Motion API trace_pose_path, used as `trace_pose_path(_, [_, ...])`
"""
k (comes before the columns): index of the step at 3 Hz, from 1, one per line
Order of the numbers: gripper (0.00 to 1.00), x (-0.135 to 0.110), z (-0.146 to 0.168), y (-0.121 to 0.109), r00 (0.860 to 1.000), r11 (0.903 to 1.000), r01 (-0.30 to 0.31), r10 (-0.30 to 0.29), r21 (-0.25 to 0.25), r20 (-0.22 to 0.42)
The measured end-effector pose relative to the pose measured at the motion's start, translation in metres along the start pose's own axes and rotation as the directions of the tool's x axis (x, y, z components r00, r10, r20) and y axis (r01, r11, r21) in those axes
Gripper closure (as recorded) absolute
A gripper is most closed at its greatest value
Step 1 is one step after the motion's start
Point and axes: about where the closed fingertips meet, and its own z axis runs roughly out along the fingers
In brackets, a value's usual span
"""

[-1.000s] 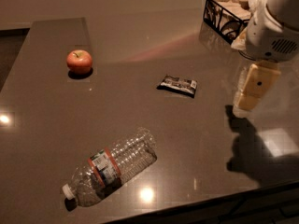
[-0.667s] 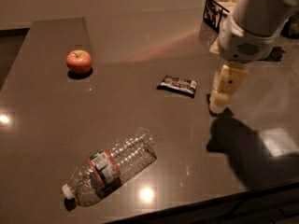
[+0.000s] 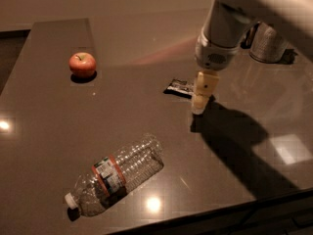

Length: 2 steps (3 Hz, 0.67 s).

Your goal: Move rxbar chocolate near apple

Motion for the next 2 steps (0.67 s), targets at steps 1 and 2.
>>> trace_pose_path(1, [0.00,-0.015,0.027,-0.007,1.000,0.9993,-0.003,0.003,-0.036,-0.004])
trace_pose_path(2, [0.00,-0.022,0.046,-0.011,1.000,0.9972,-0.011,0.010,-0.074,-0.009])
